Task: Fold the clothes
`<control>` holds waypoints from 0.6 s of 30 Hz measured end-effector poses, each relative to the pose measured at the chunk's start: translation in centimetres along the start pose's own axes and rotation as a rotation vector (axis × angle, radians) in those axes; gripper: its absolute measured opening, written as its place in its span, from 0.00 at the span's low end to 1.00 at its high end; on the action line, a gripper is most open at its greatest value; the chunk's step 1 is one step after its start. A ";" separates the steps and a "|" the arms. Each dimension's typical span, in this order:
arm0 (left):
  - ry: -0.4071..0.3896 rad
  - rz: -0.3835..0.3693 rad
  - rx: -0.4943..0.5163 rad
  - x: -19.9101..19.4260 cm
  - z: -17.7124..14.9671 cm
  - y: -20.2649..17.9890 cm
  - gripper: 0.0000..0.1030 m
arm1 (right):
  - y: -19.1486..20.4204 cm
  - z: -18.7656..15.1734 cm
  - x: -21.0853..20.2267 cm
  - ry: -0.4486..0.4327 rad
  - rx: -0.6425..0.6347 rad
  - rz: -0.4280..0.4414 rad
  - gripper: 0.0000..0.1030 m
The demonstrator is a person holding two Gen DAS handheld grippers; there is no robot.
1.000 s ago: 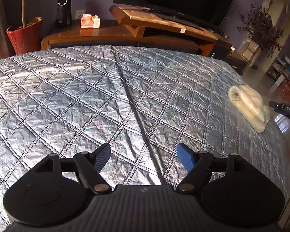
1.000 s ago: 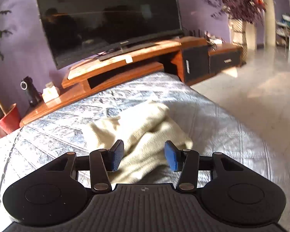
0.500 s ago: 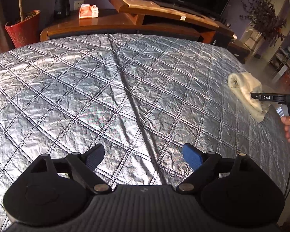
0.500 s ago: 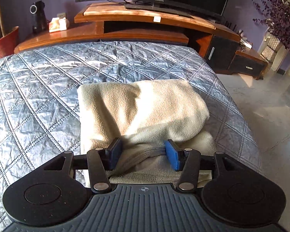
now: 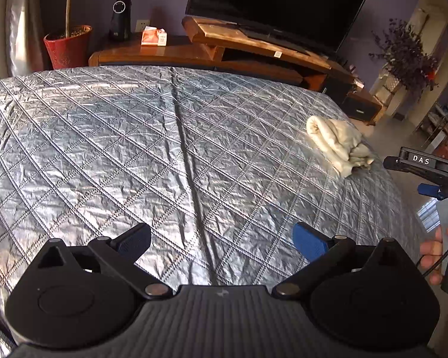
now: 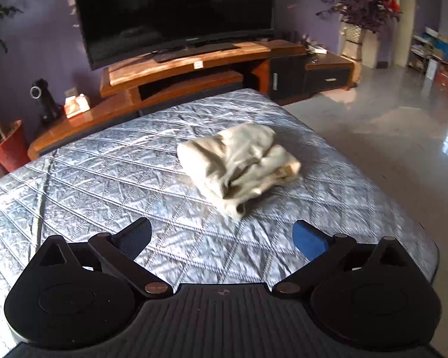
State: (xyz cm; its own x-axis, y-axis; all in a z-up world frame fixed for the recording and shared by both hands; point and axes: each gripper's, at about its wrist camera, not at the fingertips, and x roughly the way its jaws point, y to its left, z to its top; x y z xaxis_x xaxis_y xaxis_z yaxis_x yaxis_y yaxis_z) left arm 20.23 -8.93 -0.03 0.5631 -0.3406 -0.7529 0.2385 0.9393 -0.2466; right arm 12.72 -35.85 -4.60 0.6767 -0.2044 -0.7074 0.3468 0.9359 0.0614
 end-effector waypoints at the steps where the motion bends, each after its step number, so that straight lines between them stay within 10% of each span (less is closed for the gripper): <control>1: 0.008 0.007 0.023 -1.0 -0.5 -1.2 0.99 | -0.2 -0.9 -1.4 -0.013 -0.005 0.004 0.99; 11: 0.014 -0.027 0.160 -7.6 -1.8 -8.2 0.99 | -3.8 -5.7 -12.5 -0.047 -0.112 -0.104 1.00; 18: 0.019 -0.019 0.175 -9.6 -3.0 -10.6 0.99 | -6.2 -5.5 -15.3 -0.032 0.044 -0.104 1.00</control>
State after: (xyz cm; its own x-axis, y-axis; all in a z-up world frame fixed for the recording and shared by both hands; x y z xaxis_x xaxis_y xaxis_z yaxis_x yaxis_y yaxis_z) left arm 9.93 -15.50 8.05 0.5421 -0.3562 -0.7611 0.3844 0.9105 -0.1523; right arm -3.40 -36.96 1.97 0.6554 -0.3094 -0.6890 0.4438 0.8959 0.0198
